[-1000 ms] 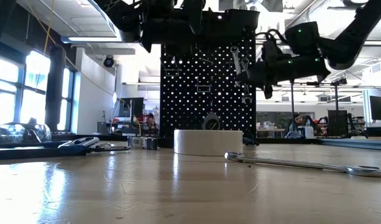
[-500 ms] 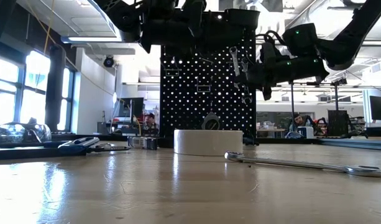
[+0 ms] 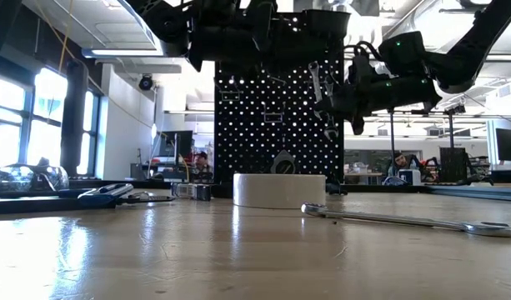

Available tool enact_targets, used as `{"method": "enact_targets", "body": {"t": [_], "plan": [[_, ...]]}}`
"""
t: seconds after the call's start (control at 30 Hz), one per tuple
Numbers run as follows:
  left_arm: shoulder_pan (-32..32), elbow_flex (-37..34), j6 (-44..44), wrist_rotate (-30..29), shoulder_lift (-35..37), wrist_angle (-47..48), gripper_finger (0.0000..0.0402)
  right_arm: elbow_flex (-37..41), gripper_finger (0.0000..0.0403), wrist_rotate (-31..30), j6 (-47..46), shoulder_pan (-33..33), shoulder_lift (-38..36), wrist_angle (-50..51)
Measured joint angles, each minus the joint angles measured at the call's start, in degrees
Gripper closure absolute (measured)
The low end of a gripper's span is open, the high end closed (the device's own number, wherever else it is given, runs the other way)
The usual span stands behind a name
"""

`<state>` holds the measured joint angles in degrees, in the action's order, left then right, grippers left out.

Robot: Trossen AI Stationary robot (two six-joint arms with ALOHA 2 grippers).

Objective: Hang tools onto peg board
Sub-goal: Hang the silver wrench on the peg board

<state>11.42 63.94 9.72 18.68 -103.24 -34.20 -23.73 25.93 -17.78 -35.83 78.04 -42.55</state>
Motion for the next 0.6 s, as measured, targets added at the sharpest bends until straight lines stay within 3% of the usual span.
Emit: {"method": "enact_targets", "body": {"t": [0.6], "plan": [[0.0,0.0,0.4,0.0,0.0,1.4,0.0209,0.2,0.0400,1.9,-0.1,0.1,0.1,-0.7]]}}
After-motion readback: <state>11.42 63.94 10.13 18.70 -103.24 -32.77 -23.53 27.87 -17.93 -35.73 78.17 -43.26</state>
